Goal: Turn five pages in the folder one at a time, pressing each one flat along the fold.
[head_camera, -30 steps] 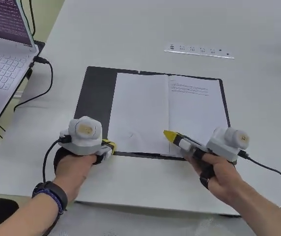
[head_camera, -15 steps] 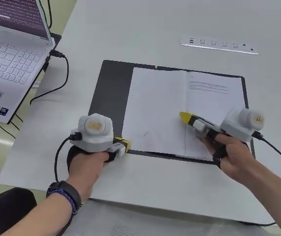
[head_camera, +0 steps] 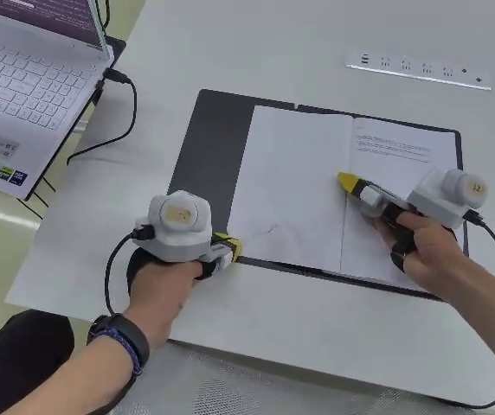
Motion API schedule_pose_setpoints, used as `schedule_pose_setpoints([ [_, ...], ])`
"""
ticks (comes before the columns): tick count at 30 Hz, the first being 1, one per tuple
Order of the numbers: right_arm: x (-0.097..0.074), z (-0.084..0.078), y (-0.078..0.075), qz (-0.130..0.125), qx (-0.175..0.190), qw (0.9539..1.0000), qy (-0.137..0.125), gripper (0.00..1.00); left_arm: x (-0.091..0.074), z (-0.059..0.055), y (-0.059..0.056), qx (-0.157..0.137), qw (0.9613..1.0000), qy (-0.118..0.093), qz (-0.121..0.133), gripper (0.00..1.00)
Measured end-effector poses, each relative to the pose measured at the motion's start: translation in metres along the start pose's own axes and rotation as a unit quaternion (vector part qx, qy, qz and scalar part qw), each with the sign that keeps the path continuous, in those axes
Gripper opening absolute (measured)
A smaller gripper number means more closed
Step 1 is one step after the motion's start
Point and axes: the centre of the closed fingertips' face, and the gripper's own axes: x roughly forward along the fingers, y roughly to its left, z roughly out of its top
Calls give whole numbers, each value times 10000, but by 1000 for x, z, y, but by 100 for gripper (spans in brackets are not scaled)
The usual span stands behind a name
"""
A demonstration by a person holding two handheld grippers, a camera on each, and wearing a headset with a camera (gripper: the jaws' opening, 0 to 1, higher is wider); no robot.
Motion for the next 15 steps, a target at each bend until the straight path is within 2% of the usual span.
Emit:
schedule_pose_setpoints([
  [9,9,9,-2,58,39,10000,-45,0,-2,0,-3,4,10000,23,35,0],
  [15,21,25,-10,-50,147,9994,-320,0,-2,1,-1,55,9999,-14,145,0],
])
